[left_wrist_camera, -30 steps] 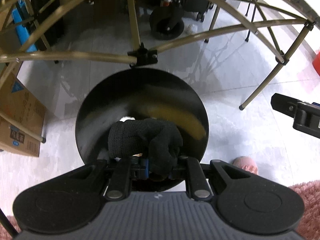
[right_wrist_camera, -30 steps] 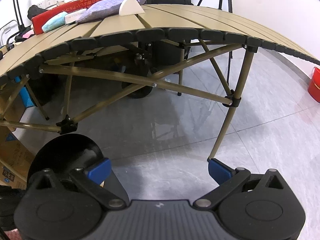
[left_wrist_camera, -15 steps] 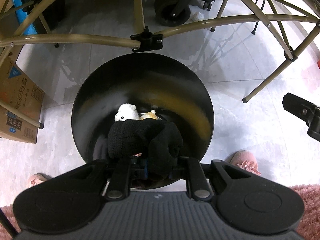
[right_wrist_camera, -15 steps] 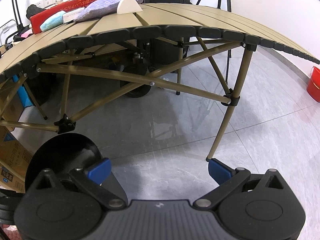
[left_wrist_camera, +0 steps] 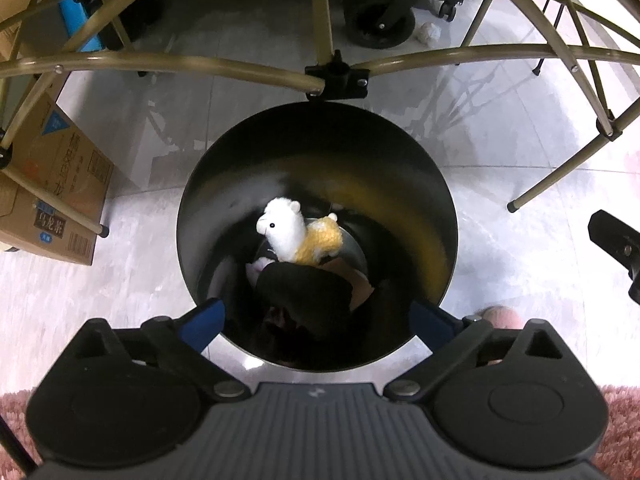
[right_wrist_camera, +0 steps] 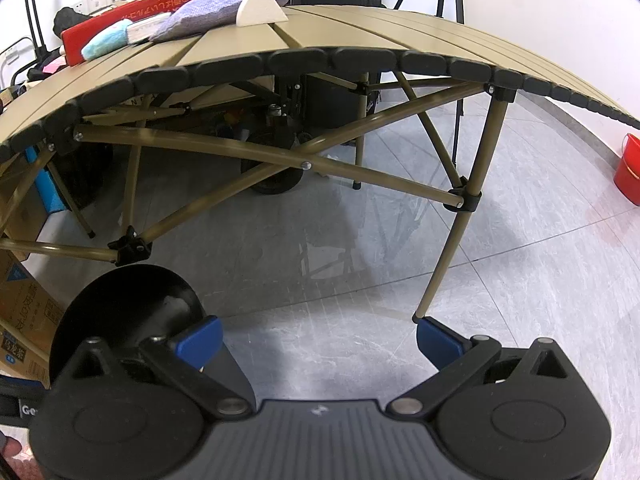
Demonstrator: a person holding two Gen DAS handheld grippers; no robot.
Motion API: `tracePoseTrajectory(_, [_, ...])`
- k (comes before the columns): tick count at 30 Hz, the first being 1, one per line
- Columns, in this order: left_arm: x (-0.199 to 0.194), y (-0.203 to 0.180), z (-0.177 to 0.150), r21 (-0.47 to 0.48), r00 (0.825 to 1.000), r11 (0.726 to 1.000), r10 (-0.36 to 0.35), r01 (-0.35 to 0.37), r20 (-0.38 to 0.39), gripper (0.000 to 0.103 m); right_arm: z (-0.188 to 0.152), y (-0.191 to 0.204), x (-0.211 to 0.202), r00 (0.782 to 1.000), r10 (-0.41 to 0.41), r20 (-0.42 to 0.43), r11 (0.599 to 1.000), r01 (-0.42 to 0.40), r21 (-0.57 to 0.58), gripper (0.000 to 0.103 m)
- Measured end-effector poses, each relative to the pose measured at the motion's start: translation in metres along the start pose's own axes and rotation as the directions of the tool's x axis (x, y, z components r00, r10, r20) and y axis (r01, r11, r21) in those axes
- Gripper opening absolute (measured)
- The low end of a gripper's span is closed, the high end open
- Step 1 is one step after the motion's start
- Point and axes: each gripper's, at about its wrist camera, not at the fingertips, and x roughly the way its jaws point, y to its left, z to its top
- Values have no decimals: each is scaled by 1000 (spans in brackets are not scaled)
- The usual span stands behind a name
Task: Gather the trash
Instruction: 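Raise both tools back toward the items on the table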
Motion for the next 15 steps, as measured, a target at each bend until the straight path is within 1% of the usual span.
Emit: tracePoseTrajectory(15, [-1,-2,-5,19,998,1000,-10,11,-57,102,0,1,0,1000,0,-1,1000,0,-1,103])
